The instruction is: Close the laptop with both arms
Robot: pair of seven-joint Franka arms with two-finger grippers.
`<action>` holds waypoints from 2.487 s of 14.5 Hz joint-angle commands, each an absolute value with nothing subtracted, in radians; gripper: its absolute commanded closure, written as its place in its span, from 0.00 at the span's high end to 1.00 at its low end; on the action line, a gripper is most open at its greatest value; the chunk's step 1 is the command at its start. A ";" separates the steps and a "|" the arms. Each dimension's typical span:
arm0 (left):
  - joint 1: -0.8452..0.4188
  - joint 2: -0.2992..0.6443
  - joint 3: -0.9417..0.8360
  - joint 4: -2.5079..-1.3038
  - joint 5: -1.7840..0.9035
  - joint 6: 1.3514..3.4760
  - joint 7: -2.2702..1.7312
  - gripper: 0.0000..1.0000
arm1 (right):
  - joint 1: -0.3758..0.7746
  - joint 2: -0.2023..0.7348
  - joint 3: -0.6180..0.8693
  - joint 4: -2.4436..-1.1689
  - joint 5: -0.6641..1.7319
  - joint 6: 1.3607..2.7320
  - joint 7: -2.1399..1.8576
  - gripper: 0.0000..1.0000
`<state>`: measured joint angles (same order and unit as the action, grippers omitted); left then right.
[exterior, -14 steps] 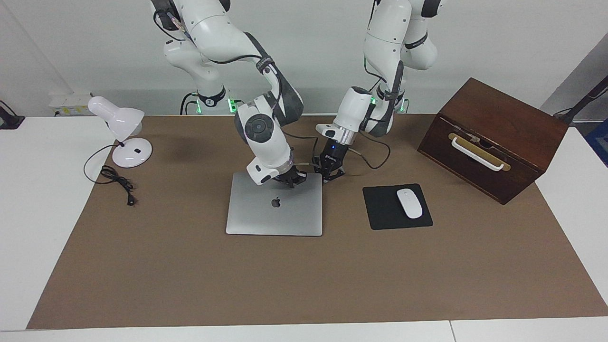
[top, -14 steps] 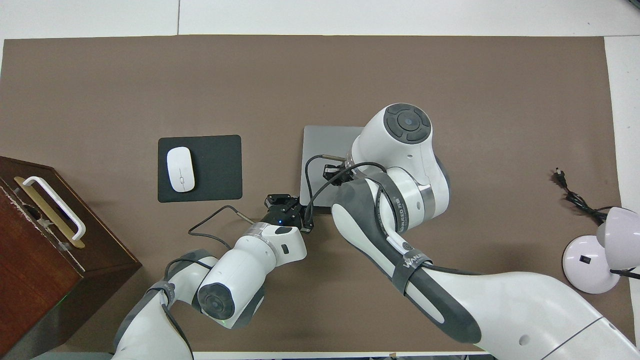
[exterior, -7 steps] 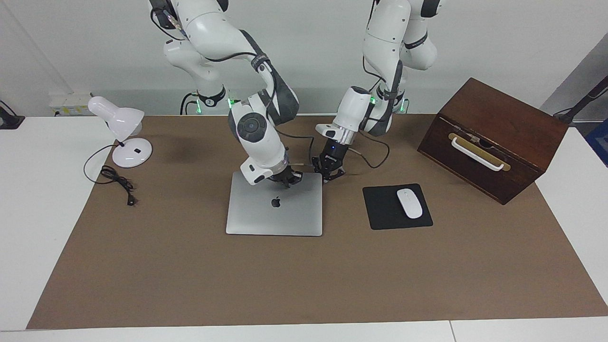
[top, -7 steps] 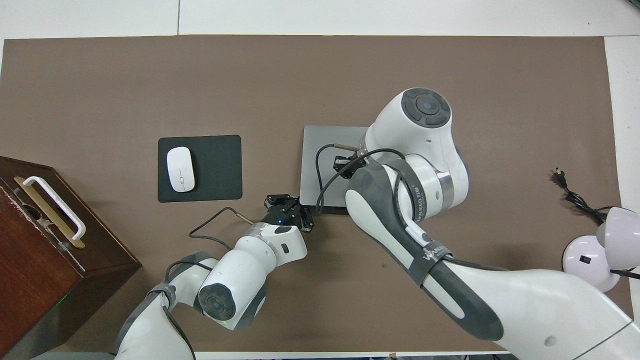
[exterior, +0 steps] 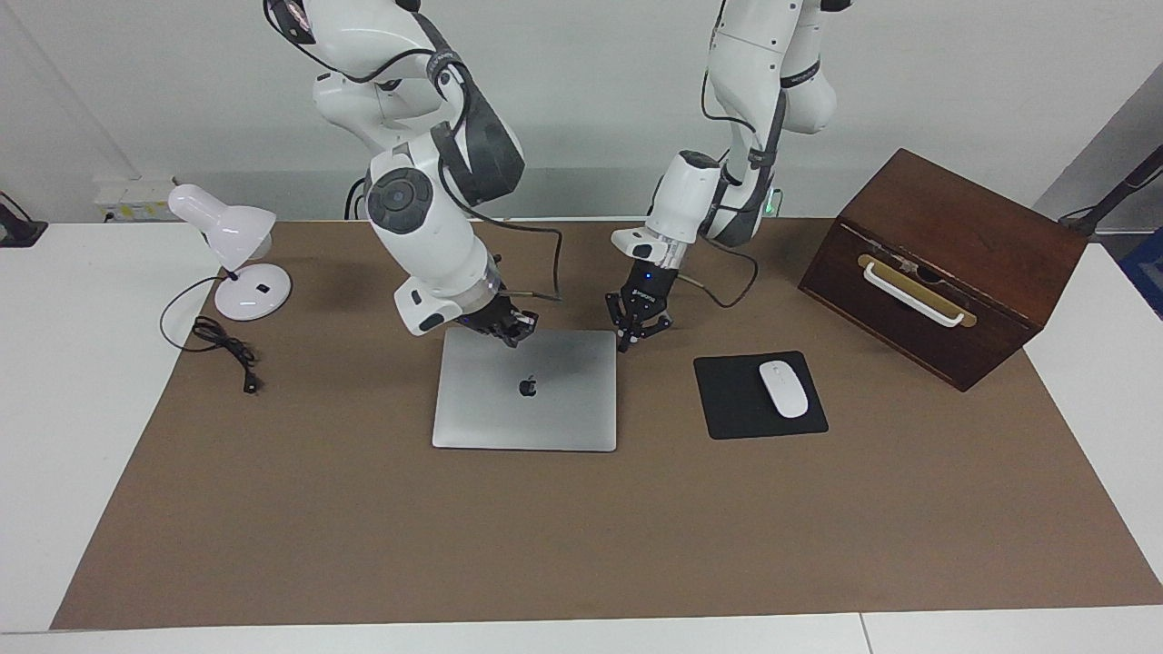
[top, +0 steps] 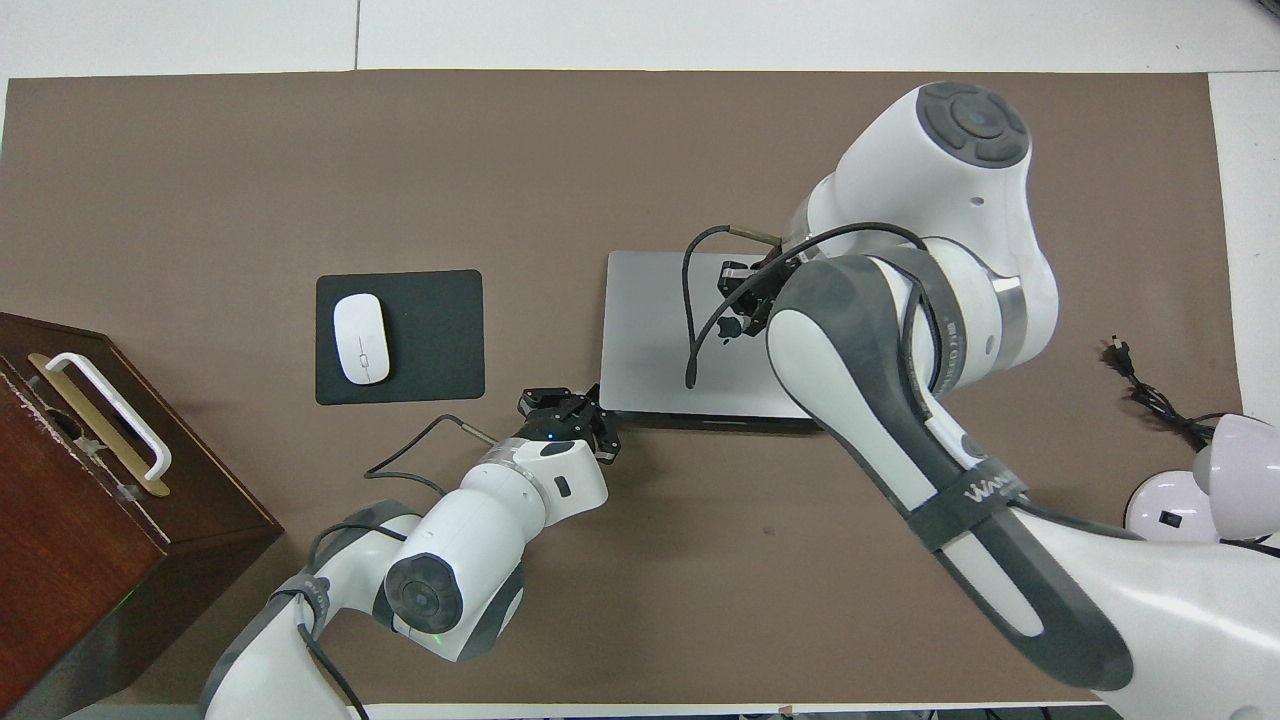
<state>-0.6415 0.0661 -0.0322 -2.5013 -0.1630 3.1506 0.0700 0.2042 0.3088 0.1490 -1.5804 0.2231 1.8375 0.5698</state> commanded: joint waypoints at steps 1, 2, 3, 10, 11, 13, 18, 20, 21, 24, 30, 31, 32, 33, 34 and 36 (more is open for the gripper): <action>-0.588 -0.104 -0.034 -2.510 -0.175 2.892 0.097 0.00 | 0.134 0.273 0.153 -1.580 0.206 1.793 0.439 0.00; -0.575 -0.138 -0.032 -2.496 -0.175 2.799 0.097 0.00 | 0.109 0.268 0.153 -1.578 0.204 1.775 0.387 0.00; -0.556 -0.167 -0.032 -2.479 -0.175 2.716 0.097 0.00 | 0.085 0.258 0.152 -1.572 0.203 1.760 0.326 0.00; -0.364 -0.268 -0.034 -2.286 -0.118 2.240 0.091 1.00 | -0.023 0.134 0.144 -1.566 0.025 1.542 0.038 0.00; -0.342 -0.268 -0.034 -2.257 -0.109 2.203 0.091 1.00 | -0.043 0.114 0.144 -1.574 0.023 1.516 0.035 0.06; -0.279 -0.268 -0.035 -2.229 -0.103 2.154 0.091 1.00 | -0.073 0.075 0.146 -1.594 0.023 1.465 0.031 0.66; -0.114 -0.273 -0.035 -2.203 -0.103 2.109 0.091 1.00 | -0.132 -0.012 0.146 -1.640 0.032 1.416 0.029 1.00; -0.083 -0.272 -0.034 -2.168 -0.103 2.111 0.091 1.00 | -0.133 -0.049 0.144 -1.634 0.029 1.419 0.026 1.00; -0.069 -0.268 -0.035 -2.151 -0.103 2.111 0.091 1.00 | -0.133 -0.070 0.144 -1.635 0.028 1.419 0.025 1.00; -0.010 -0.264 -0.034 -2.119 -0.097 2.093 0.089 1.00 | -0.155 -0.100 0.143 -1.635 0.028 1.419 -0.088 1.00; 0.012 -0.151 -0.035 -1.825 0.017 1.802 0.064 1.00 | -0.198 -0.101 0.143 -1.638 0.034 1.416 -0.103 1.00; 0.012 -0.117 -0.035 -1.751 0.015 1.742 0.064 1.00 | -0.198 -0.101 0.143 -1.638 0.034 1.414 -0.091 1.00; 0.012 -0.088 -0.035 -1.674 0.014 1.683 0.064 1.00 | -0.196 -0.101 0.144 -1.640 0.035 1.411 -0.074 1.00; 0.012 -0.060 -0.035 -1.607 0.012 1.630 0.064 1.00 | -0.190 -0.103 0.146 -1.640 0.038 1.407 -0.054 1.00; 0.012 -0.036 -0.034 -1.561 0.012 1.580 0.064 1.00 | -0.186 -0.107 0.147 -1.641 0.038 1.401 -0.031 1.00; 0.014 -0.029 -0.034 -1.545 0.014 1.537 0.064 1.00 | -0.183 -0.109 0.153 -1.640 0.040 1.388 -0.003 1.00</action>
